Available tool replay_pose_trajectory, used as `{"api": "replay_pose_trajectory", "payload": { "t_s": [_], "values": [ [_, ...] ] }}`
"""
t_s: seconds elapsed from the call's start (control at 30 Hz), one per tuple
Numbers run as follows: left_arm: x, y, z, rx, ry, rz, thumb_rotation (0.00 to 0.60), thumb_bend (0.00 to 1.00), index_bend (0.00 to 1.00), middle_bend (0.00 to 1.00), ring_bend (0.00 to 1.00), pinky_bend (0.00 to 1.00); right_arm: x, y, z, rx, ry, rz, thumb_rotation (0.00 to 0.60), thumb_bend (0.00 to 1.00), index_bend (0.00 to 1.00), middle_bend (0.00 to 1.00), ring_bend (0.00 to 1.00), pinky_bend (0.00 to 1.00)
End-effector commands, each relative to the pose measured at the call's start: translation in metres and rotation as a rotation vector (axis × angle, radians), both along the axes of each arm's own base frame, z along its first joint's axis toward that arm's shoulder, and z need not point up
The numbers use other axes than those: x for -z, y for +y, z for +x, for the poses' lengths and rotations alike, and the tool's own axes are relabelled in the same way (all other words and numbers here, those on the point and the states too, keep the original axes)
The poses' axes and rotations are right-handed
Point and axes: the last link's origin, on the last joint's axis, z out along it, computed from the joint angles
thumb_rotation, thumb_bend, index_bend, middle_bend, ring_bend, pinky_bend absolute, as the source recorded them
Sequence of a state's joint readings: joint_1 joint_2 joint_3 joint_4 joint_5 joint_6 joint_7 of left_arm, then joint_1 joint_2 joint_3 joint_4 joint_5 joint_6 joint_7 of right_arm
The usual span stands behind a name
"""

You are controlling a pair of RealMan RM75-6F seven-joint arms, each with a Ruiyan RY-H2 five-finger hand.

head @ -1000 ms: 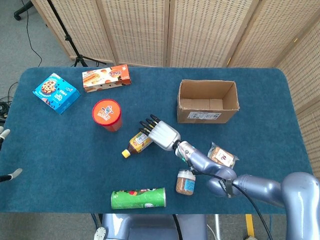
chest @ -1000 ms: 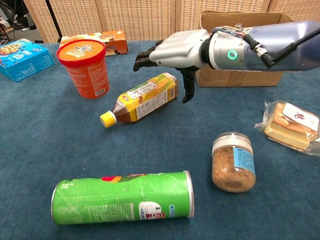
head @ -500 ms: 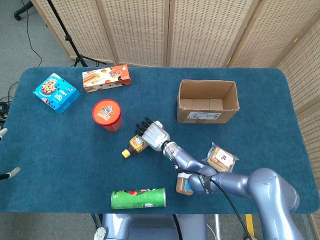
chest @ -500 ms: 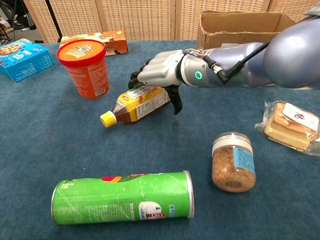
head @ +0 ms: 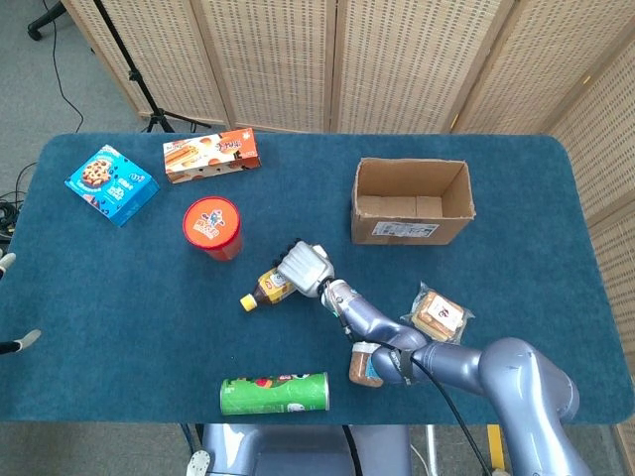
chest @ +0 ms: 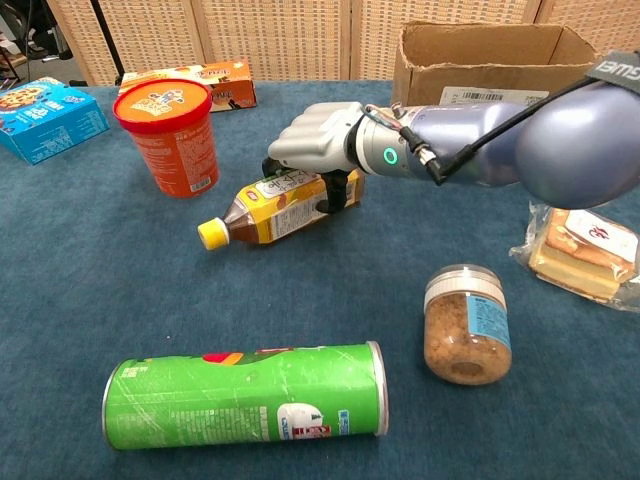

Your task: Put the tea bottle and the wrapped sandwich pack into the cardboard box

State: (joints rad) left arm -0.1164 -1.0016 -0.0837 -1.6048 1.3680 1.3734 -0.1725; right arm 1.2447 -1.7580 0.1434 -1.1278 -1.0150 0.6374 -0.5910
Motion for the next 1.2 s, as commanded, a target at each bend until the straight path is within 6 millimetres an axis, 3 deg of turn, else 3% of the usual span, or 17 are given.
{"api": "replay_pose_trajectory", "payload": {
  "t_s": [0.03,0.1,0.2,0.47,0.53,0.6,0.73,0.87,1.03,1.13,1.2],
  "values": [
    [0.000,0.000,0.001,0.005,0.000,0.000,0.600,0.00,0.00,0.00,0.00,0.00,-0.026,0.001,-0.004,-0.020,-0.106,-0.004,0.600,0.67,0.65,0.62,0.48,0.41],
    [0.002,-0.001,0.003,0.012,0.002,-0.006,0.600,0.00,0.00,0.00,0.00,0.00,-0.064,0.008,-0.006,-0.059,-0.189,-0.027,0.600,0.67,0.65,0.62,0.48,0.41],
    [0.003,-0.001,0.004,0.019,0.007,-0.010,0.600,0.00,0.00,0.00,0.00,0.00,-0.094,0.017,-0.011,-0.095,-0.221,-0.027,0.600,0.67,0.65,0.62,0.48,0.41],
    [0.010,-0.003,0.009,0.036,0.023,-0.030,0.600,0.00,0.00,0.00,0.00,0.00,-0.201,0.035,-0.014,-0.193,-0.306,-0.132,0.600,0.67,0.65,0.63,0.48,0.41],
    [0.011,-0.002,0.010,0.038,0.024,-0.029,0.600,0.00,0.00,0.00,0.00,0.00,-0.215,0.035,-0.012,-0.195,-0.318,-0.155,0.600,0.67,0.65,0.63,0.48,0.41],
    [0.012,-0.003,0.011,0.041,0.026,-0.031,0.600,0.00,0.00,0.00,0.00,0.00,-0.237,0.023,-0.011,-0.171,-0.344,-0.230,0.600,0.67,0.65,0.63,0.48,0.41],
    [0.013,-0.003,0.013,0.045,0.028,-0.032,0.600,0.00,0.00,0.00,0.00,0.00,-0.251,-0.010,-0.022,-0.020,-0.356,-0.312,0.600,0.68,0.65,0.63,0.49,0.41],
    [0.012,-0.003,0.013,0.045,0.029,-0.029,0.600,0.00,0.00,0.00,0.00,0.00,-0.249,-0.038,-0.038,0.114,-0.331,-0.391,0.600,0.74,0.65,0.64,0.51,0.41],
    [0.011,-0.002,0.011,0.038,0.025,-0.025,0.600,0.00,0.00,0.00,0.00,0.00,-0.240,-0.053,-0.054,0.214,-0.294,-0.438,0.600,0.94,0.66,0.67,0.54,0.41],
    [0.010,0.000,0.008,0.019,0.023,-0.022,0.600,0.00,0.00,0.00,0.00,0.00,-0.222,-0.061,-0.071,0.312,-0.223,-0.472,0.600,0.98,0.67,0.68,0.55,0.41],
    [0.010,0.002,0.006,0.013,0.023,-0.024,0.600,0.00,0.00,0.00,0.00,0.00,-0.214,-0.062,-0.071,0.335,-0.190,-0.497,0.600,0.98,0.67,0.69,0.55,0.41]
  ]
}}
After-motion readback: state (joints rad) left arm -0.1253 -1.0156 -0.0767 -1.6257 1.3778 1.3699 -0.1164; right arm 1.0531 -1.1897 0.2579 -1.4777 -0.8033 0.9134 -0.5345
